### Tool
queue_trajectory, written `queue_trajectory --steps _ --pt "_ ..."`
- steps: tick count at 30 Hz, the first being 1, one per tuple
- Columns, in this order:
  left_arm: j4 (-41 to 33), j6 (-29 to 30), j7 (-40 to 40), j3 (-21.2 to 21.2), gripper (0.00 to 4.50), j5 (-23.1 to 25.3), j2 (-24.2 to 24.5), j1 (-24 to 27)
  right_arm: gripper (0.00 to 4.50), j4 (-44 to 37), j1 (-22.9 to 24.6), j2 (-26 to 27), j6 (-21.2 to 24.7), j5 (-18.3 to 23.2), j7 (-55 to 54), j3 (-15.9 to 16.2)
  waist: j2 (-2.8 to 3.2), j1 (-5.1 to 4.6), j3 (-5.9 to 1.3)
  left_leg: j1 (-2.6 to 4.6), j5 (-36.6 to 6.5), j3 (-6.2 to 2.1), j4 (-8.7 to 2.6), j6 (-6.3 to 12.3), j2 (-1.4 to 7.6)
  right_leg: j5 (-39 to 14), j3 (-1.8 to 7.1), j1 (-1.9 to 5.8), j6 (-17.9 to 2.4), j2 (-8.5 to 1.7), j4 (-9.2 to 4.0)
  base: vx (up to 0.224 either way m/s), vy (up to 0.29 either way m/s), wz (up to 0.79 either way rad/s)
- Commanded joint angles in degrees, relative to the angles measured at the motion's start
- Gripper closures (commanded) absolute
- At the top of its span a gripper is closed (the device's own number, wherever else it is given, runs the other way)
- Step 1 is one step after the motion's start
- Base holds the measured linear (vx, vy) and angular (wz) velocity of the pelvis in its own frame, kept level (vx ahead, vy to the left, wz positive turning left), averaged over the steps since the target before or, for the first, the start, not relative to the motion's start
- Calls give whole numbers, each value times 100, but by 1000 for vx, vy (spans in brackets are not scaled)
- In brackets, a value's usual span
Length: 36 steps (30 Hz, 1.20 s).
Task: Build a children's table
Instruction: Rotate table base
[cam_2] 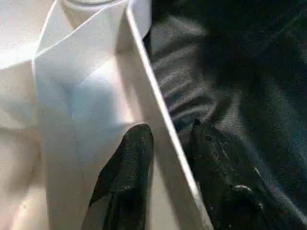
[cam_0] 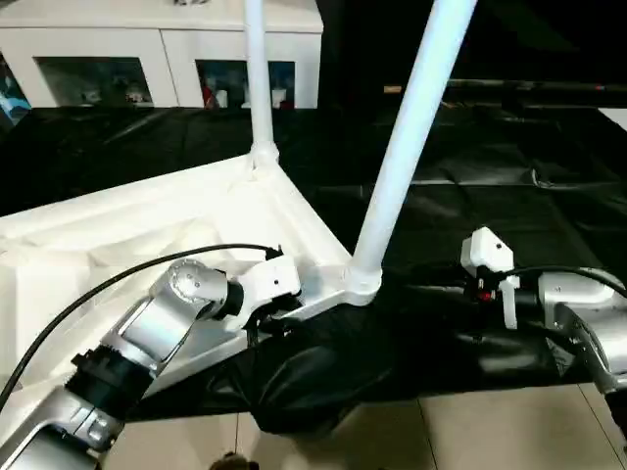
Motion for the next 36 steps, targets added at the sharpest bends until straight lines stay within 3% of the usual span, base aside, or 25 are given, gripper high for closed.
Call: queue_trajectory --steps 1,7,9,10,12,16,22,24,27,28,29,32,36 --pt "271 -475 -80 -43 330 142 57 -147 68 -159 -7 -57 103 2 -30 -4 2 16 -396 131 -1627 -114 -391 39 150 -1351 245 223 -1094 -302 -521 0 0 0" --pt "870 -1696 -560 -211 363 191 -130 -435 68 -275 31 -105 158 48 -57 -6 6 36 -406 152 -1626 -104 -382 4 162 -1294 256 215 -1073 -313 -512 0 0 0" --pt "1058 -1938 -598 -281 371 250 -185 -513 68 -286 61 -123 148 64 -56 -30 26 84 -416 155 -1584 -99 -379 15 164 -1241 257 223 -1091 -318 -504 0 0 0" --pt "1208 -2137 -613 -340 371 307 -217 -572 68 -288 85 -136 134 70 -54 -46 6 111 -417 146 -1553 -98 -379 25 166 -1208 255 230 -1089 -320 -499 0 0 0" --pt "1507 -2606 -609 -480 373 477 -254 -687 68 -284 135 -153 112 72 -58 -62 15 172 -418 184 -1609 -89 -375 26 177 -1243 260 201 -1088 -330 -506 0 0 0" --pt "1951 -3058 -577 -530 377 669 -340 -842 68 -244 169 -129 77 57 -80 -39 -12 228 -407 160 -1679 -100 -397 -4 177 -1529 248 216 -986 -361 -527 0 0 0" --pt "2516 -3443 -533 -301 377 631 -381 -971 68 -210 104 10 60 58 -126 66 -4 293 -413 152 -1654 -107 -398 -19 178 -1626 243 212 -929 -384 -525 0 0 0" --pt "2604 -3452 -500 -228 377 584 -414 -974 68 -221 115 15 61 66 -135 66 -10 291 -411 138 -1653 -108 -397 -11 172 -1702 240 218 -890 -388 -528 0 0 0" --pt "2540 -2690 -543 187 377 115 -585 -914 68 -267 177 21 86 92 -167 47 6 294 -408 157 -1675 -100 -389 -13 175 -1832 240 197 -934 -393 -537 0 0 0" --pt "2464 -2175 -647 361 377 -116 -649 -892 68 -290 217 18 102 105 -185 27 11 282 -403 154 -1694 -99 -397 -38 177 -1865 236 205 -969 -391 -526 0 0 0" --pt "2420 -2026 -683 421 347 -199 -667 -883 68 -300 237 13 110 112 -198 13 14 285 -404 147 -1692 -107 -399 -27 175 -1882 232 205 -980 -394 -538 0 0 0" --pt "2277 -1328 -455 590 325 -281 -702 -875 68 -364 313 -10 135 138 -238 -17 15 247 -413 146 -1763 -113 -401 -23 177 -1763 232 209 -1001 -377 -530 0 0 0" --pt "2107 -954 -222 620 287 -122 -695 -817 68 -449 392 3 163 152 -291 -24 9 226 -414 128 -1653 -115 -395 39 168 -1627 230 221 -977 -366 -528 0 0 0"
